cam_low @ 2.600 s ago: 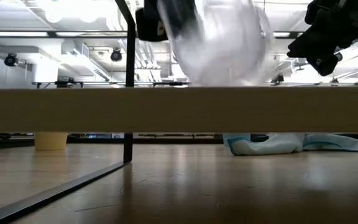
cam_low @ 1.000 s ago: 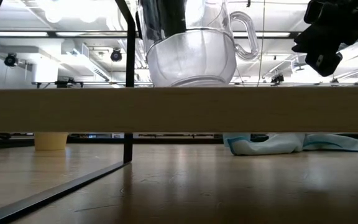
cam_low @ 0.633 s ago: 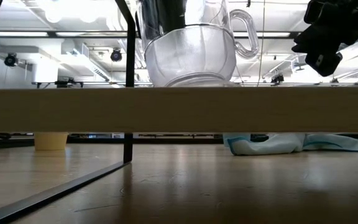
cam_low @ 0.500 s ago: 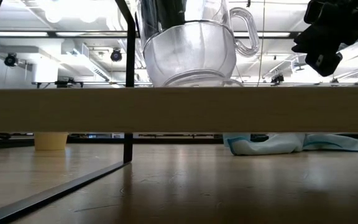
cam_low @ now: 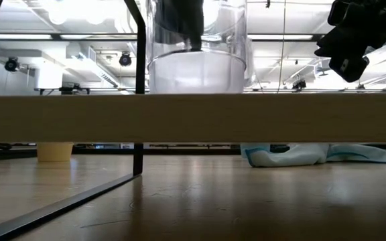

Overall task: Stack small to large cups/mugs on shelf
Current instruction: Put the transparent cup on the shelf, then put the blue cup on the shelf

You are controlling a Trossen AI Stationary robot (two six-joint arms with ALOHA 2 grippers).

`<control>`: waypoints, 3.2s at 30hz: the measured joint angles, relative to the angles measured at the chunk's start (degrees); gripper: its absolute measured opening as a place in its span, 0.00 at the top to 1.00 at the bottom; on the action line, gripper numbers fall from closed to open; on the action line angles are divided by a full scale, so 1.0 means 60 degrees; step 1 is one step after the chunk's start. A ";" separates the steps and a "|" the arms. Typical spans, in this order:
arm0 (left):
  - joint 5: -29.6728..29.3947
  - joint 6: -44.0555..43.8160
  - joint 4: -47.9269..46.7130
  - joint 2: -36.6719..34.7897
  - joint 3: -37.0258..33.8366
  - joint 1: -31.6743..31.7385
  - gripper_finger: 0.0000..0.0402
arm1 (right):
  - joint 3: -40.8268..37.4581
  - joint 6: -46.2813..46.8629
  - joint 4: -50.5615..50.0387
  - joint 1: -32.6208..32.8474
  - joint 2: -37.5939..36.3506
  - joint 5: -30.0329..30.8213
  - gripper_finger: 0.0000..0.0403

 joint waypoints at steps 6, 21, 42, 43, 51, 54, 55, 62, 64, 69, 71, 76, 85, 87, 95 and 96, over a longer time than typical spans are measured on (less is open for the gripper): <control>-0.0111 0.0027 0.0062 -0.0001 -0.0012 0.0015 0.82 | 0.0000 0.0000 0.0000 0.0000 0.0000 0.0000 0.83; 0.0344 0.0015 0.0036 -0.0006 0.0456 0.0128 0.82 | 0.0000 0.0026 0.0007 0.0000 0.0000 0.0000 0.83; -0.1322 -0.0098 -0.4036 -0.0224 0.2869 0.1476 0.82 | 0.0000 0.0499 0.0058 -0.0004 0.0000 0.0090 0.83; -0.1390 -0.0288 -0.4357 -0.0279 0.2920 0.1610 0.82 | 0.0000 0.0532 0.0058 -0.0004 0.0000 0.0091 0.83; -0.0789 -0.2158 -0.5311 -0.1048 0.2368 0.2944 0.82 | 0.0000 0.0617 0.0072 -0.0004 0.0004 0.0093 0.83; -0.1060 -0.1945 -0.5348 -0.1469 0.1909 0.3334 0.82 | 0.0000 0.0757 0.0087 -0.0004 0.0004 0.0095 0.83; -0.1235 -0.1753 -0.5256 -0.1566 0.1732 0.3447 0.82 | 0.0000 0.0758 0.0084 -0.0004 0.0006 0.0095 0.83; -0.1571 -0.0164 -0.5190 -0.1794 0.1066 0.4132 0.82 | 0.0000 0.0008 0.0120 -0.0004 0.0011 0.1684 0.83; -0.1569 0.0190 -0.5154 -0.1794 0.0937 0.4234 0.82 | 0.0000 -0.0529 0.0158 -0.0008 0.0017 0.2516 0.83; -0.1568 0.0828 -0.5150 -0.1762 0.0790 0.4439 0.82 | 0.0441 -0.3209 0.0510 -0.0025 0.0134 0.3153 0.83; -0.1568 0.0863 -0.5150 -0.1762 0.0792 0.4494 0.82 | 0.0962 -0.4476 0.0414 -0.0083 0.0357 0.3427 0.83; -0.1564 0.0899 -0.5131 -0.1774 0.0794 0.4565 0.82 | 0.2451 -0.6389 -0.0184 -0.0462 0.1470 0.5291 0.83; -0.1459 0.1218 -0.5227 -0.1783 0.0798 0.4548 0.82 | 0.5303 -0.4379 -0.4048 -0.2143 0.3682 0.4507 0.83; -0.1325 0.1304 -0.5225 -0.1794 0.0804 0.4547 0.82 | 0.5882 -0.4644 -0.4398 -0.2593 0.4104 0.3175 0.83; -0.1003 0.1371 -0.5234 -0.1889 0.0870 0.4502 0.82 | 0.7767 -0.4846 -0.5892 -0.4136 0.6210 0.0929 0.83; -0.0998 0.1374 -0.5230 -0.1934 0.0867 0.4488 0.82 | 0.7965 -0.4897 -0.6197 -0.4329 0.6480 0.0922 0.83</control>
